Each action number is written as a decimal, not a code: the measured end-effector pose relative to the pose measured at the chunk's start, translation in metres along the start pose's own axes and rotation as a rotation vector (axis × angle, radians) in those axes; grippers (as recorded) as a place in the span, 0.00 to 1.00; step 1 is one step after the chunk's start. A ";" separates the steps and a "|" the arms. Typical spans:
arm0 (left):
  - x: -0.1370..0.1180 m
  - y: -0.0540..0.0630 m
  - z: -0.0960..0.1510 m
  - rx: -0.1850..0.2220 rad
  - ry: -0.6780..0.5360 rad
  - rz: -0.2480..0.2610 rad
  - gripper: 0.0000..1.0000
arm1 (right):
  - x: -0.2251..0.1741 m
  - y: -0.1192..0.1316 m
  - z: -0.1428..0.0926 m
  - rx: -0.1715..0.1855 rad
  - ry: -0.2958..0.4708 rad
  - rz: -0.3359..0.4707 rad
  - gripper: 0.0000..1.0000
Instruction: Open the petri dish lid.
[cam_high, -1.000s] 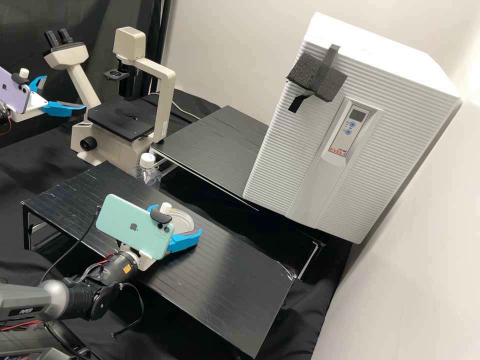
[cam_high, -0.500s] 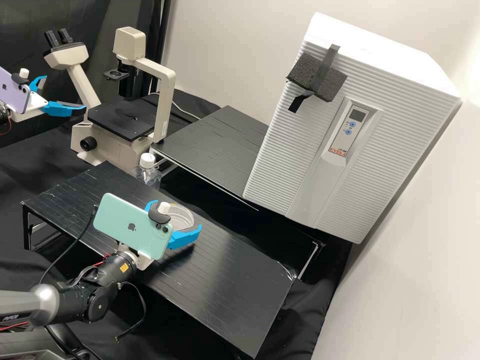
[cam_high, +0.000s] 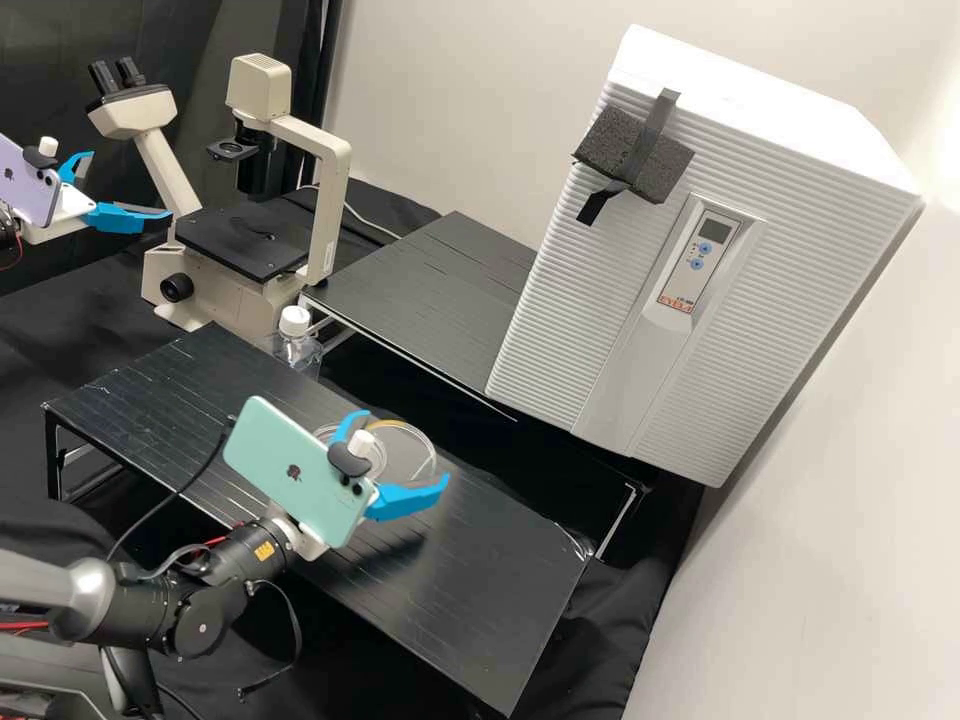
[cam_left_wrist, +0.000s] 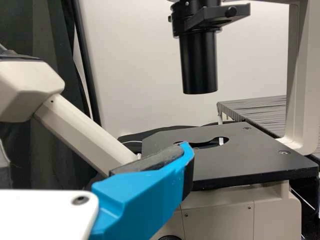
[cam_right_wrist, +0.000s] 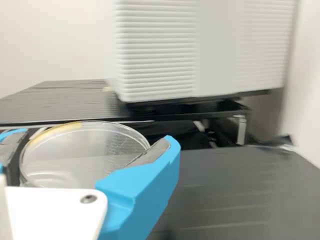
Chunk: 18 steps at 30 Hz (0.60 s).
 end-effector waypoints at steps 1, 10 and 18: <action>0.000 0.000 0.000 0.000 0.000 0.000 1.00 | 0.001 0.002 0.003 0.008 -0.017 0.008 0.00; 0.000 0.000 0.000 0.000 0.000 0.000 1.00 | 0.008 -0.002 0.013 0.030 -0.070 -0.009 0.00; 0.000 0.000 0.000 0.000 0.000 0.000 1.00 | 0.008 0.000 0.017 0.026 -0.100 0.009 0.00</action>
